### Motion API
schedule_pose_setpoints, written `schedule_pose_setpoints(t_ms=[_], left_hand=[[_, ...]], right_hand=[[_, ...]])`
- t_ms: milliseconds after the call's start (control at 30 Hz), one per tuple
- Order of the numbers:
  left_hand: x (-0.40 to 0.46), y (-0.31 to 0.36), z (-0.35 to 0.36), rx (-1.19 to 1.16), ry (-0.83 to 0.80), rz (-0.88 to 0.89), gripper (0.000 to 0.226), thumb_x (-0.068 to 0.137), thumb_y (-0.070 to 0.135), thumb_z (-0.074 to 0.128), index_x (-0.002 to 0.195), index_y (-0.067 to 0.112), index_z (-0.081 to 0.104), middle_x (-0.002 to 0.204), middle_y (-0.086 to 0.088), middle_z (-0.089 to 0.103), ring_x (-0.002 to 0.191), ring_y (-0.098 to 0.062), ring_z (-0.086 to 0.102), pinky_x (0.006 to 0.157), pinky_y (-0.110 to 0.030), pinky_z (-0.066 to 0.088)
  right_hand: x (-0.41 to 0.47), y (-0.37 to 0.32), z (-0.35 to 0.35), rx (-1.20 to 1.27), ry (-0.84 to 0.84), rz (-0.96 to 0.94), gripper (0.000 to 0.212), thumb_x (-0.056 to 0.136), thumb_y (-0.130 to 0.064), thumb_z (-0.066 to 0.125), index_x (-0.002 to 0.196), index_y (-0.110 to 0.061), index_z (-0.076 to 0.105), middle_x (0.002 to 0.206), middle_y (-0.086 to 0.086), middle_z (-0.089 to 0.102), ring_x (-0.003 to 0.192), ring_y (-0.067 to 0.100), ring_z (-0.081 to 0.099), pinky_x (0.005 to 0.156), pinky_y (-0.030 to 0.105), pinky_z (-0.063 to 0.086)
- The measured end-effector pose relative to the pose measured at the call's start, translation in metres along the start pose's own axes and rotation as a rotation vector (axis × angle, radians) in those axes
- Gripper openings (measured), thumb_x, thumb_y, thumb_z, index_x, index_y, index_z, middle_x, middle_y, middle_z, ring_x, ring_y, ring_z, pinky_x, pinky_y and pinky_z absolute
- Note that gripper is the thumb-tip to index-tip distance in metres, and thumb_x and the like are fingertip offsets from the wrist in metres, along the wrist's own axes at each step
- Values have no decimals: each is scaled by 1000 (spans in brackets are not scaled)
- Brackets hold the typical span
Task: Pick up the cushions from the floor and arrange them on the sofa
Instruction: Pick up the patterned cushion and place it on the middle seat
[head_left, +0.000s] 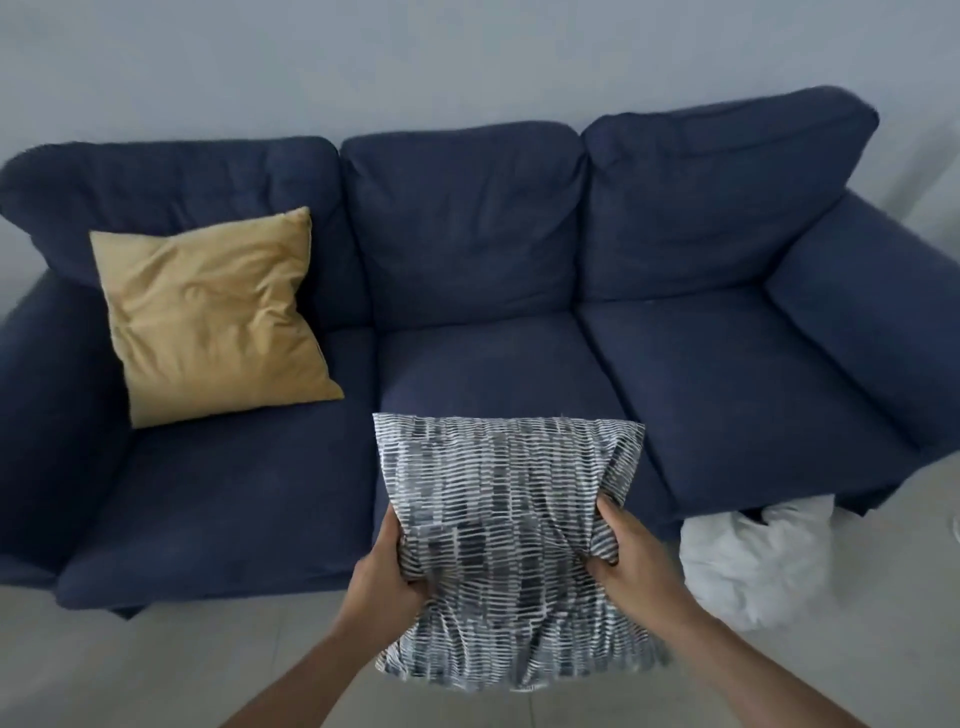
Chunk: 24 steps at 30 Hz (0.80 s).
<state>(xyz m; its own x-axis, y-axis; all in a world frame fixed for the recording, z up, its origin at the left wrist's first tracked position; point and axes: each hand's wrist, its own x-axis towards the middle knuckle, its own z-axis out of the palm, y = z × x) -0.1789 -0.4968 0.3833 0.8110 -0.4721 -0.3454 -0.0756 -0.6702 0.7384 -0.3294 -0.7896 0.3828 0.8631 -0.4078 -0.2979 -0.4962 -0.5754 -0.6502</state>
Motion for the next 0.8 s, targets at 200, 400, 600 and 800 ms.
schedule_pose_setpoints(t_ms=[200,400,600,800], left_hand=[[94,87,-71,1,60,36,111,87,16,85,167,48,15,96,22,77,78,1,70,59,-15,55],[201,129,-107,18,130,92,114,85,15,84,167,45,12,102,25,71,90,-4,69,70,-22,51],[332,135,-119,130,176,13,110,76,31,85,158,55,15,104,14,75,93,-21,72,84,-54,62],[443,115,-115,260,270,-61,113,83,45,85,164,45,6,114,7,73,103,-29,68,84,-52,56]], right_hand=[[104,-57,-89,-3,6,-96,88,100,-15,72,170,-21,19,174,-2,29,160,17,27,125,27,24],[210,-85,-123,7,62,-166,88,100,-11,72,170,-18,19,171,0,32,159,16,29,122,23,22],[346,-84,-130,4,110,-223,87,95,-11,75,167,-25,29,160,-2,47,148,15,45,125,44,40],[467,-86,-113,-35,112,-232,87,98,-7,71,169,-20,22,163,6,41,151,21,40,122,30,32]])
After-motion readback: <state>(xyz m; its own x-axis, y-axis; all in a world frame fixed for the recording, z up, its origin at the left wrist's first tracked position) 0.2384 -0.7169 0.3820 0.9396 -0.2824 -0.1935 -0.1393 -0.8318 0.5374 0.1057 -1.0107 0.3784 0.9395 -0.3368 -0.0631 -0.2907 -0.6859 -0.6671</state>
